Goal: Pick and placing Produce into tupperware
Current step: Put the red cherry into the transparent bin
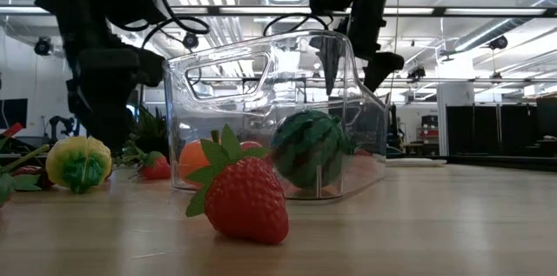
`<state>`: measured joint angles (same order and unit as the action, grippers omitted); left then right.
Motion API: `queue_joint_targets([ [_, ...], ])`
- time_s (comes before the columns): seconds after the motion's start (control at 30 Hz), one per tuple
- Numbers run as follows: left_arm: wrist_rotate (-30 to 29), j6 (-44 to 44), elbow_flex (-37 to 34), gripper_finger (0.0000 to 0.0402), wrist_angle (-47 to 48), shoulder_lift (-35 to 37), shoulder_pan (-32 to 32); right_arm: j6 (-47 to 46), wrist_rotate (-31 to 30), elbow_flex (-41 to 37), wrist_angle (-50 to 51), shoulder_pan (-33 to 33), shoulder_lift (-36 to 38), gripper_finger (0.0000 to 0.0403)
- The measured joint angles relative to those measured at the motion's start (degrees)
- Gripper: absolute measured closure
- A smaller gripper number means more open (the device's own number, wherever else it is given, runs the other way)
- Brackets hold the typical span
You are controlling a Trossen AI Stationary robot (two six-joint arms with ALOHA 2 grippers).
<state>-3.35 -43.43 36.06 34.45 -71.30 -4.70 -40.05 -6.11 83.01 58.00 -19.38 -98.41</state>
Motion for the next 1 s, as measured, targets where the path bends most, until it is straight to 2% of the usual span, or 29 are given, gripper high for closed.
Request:
queue_joint_targets([
  [0.27, 0.17, -1.67, 1.83, 0.009, 1.5, -4.38, -4.24, -0.15, 0.02, 0.0, 2.23, 1.06, 0.0, 0.0039],
  [0.43, -0.08, -3.32, 2.33, 0.0133, 2.04, -5.75, -7.42, -0.23, 0.01, -0.01, 2.19, 1.9, 0.0, 0.0039],
  [0.73, -2.71, -3.97, 2.37, 0.0213, 2.19, -9.55, -7.77, -0.42, 0.0, -0.01, 1.77, 2.02, 0.0, 0.0039],
  [1.0, -2.82, -3.77, 2.75, 0.0257, 1.51, -11.46, -7.77, -0.42, -0.22, -0.01, 1.35, 2.02, 0.0, 0.0039],
])
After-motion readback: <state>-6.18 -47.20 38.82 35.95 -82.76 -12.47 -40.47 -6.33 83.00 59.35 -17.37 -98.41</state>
